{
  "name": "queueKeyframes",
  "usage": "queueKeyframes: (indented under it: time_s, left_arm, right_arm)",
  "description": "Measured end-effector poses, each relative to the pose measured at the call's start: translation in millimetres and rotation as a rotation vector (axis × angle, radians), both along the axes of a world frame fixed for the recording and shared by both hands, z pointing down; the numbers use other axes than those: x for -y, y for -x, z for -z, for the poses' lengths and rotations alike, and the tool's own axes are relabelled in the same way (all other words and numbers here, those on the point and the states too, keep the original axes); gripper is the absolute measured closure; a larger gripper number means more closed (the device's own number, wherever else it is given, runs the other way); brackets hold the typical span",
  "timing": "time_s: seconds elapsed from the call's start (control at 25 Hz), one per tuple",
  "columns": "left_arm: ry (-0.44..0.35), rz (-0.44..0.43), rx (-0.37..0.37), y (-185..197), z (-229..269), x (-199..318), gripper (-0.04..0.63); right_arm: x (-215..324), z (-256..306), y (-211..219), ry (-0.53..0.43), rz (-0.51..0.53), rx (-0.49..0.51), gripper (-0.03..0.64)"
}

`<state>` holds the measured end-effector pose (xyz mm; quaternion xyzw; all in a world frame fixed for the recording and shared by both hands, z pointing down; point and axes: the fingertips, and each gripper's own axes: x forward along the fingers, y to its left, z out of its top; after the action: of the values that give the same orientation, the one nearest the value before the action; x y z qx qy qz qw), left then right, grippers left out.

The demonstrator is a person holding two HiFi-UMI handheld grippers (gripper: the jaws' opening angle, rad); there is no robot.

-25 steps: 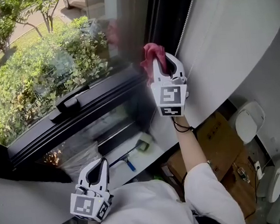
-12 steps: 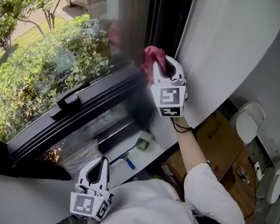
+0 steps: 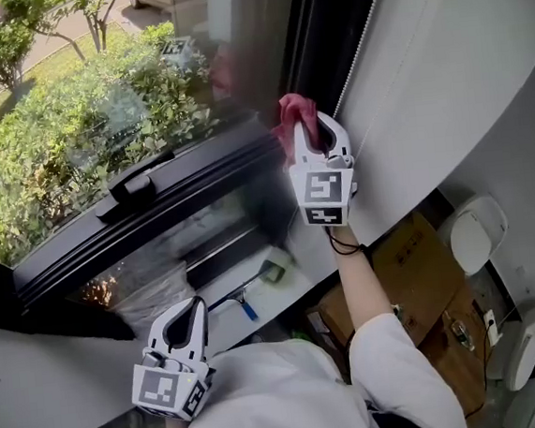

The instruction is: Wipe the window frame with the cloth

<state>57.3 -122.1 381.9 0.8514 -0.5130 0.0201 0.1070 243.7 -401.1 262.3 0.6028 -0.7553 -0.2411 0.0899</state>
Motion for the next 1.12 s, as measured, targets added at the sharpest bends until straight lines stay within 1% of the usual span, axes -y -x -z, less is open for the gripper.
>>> queueKeyframes:
  time_s: [0.28,0.44,0.6,0.68,0.8,0.96,1.12]
  left_arm:
    - [0.005,0.018,-0.007,5,-2,-2,0.586]
    - [-0.001,0.047,-0.012,15,0,-2,0.586]
    - [-0.025,0.080,0.020,31,4,-1,0.586]
    - [-0.037,0.106,0.023,41,7,-1,0.586]
    - [-0.045,0.157,-0.008,58,10,-4,0.586]
    - [-0.044,0.229,-0.009,80,10,-10,0.586]
    - [-0.050,0.303,-0.013,98,9,-15,0.586]
  right_arm:
    - [0,-20,0,0.033,-0.010,-0.006,0.552]
    - [-1,-30,-2,0.042,-0.015,0.006,0.552]
    - [0,-32,-3,0.030,-0.013,0.034,0.552]
    - [0,-33,-4,0.021,-0.016,0.051,0.552]
    - [1,-40,-5,0.018,-0.017,0.070,0.552]
    - [3,-59,-8,0.069,-0.010,0.077,0.552]
    - [8,-72,-9,0.095,-0.005,0.071,0.552]
